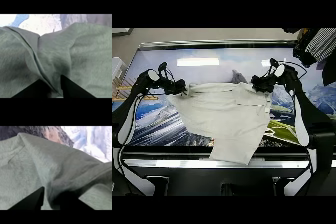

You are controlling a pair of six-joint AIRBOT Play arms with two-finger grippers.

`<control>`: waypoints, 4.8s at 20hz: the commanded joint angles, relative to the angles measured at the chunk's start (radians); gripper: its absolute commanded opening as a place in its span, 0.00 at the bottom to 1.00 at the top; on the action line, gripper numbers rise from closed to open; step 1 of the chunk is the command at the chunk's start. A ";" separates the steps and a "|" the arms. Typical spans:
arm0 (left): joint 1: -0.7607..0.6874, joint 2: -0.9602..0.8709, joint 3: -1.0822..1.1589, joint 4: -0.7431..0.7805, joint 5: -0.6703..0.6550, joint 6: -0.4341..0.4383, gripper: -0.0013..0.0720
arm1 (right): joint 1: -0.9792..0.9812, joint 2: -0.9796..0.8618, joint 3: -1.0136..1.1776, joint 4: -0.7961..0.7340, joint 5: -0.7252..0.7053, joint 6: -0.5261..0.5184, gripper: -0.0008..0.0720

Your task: Fold the clothes and pants, and hang the long-sleeved shirts on hangers.

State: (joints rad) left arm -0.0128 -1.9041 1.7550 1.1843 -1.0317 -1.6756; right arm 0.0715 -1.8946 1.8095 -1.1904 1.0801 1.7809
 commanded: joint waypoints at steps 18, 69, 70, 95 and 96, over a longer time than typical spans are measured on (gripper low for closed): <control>0.209 0.510 -0.356 -0.005 -0.351 0.117 0.47 | -0.417 0.837 -1.169 0.316 0.240 -0.445 0.71; 0.070 0.520 -0.570 -0.570 -0.078 0.497 0.05 | -0.117 1.065 -1.036 0.469 -0.080 -0.370 0.05; 0.070 0.546 -0.467 -0.531 -0.118 0.459 0.05 | -0.117 1.065 -0.936 0.464 -0.071 -0.376 0.05; 0.065 0.591 0.048 0.050 -0.364 0.027 0.05 | -0.116 0.594 0.158 0.008 0.299 -0.110 0.06; 0.064 0.497 0.043 0.050 -0.332 0.041 0.05 | -0.116 0.518 0.158 0.009 0.292 -0.110 0.06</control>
State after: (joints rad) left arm 0.0525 -1.2129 1.8427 1.2186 -1.4120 -1.6924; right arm -0.0433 -1.1851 1.9644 -1.1847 1.3590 1.6627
